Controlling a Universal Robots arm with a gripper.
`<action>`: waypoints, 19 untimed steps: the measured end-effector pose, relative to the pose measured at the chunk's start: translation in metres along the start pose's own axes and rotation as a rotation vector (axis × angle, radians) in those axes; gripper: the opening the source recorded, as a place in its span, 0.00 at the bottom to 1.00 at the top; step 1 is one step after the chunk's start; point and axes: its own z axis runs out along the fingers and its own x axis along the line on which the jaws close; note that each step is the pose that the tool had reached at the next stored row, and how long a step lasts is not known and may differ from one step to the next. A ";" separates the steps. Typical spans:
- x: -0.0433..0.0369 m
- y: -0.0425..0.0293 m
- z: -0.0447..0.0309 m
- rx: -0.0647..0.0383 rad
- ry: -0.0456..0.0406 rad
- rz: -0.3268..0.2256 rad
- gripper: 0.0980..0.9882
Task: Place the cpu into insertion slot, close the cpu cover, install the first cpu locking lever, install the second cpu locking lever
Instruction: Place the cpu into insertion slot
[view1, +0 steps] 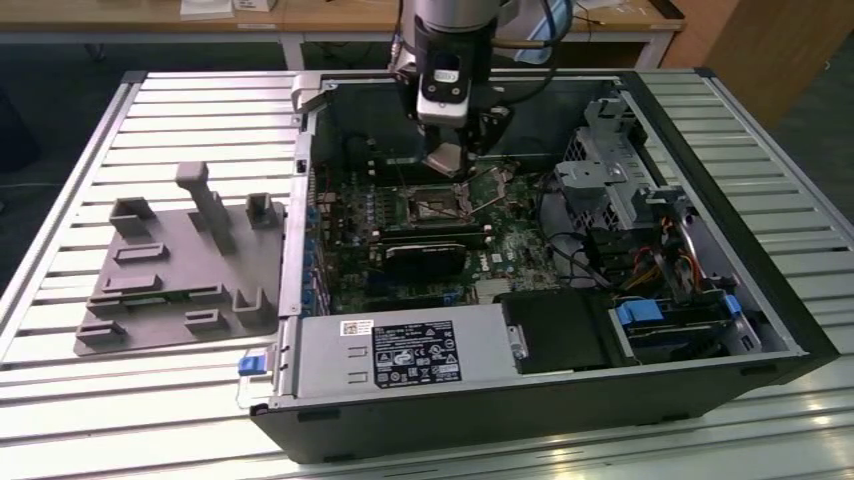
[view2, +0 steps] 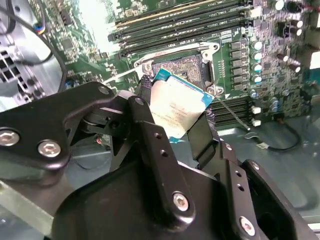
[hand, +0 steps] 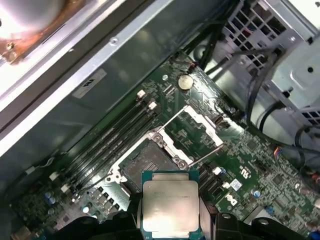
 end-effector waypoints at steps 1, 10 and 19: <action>0.0000 -0.0001 0.0008 0.000 -0.0011 0.017 0.50; 0.0004 -0.0006 0.0073 0.005 -0.0104 0.163 0.50; 0.0008 -0.0013 0.0135 0.009 -0.0195 0.309 0.50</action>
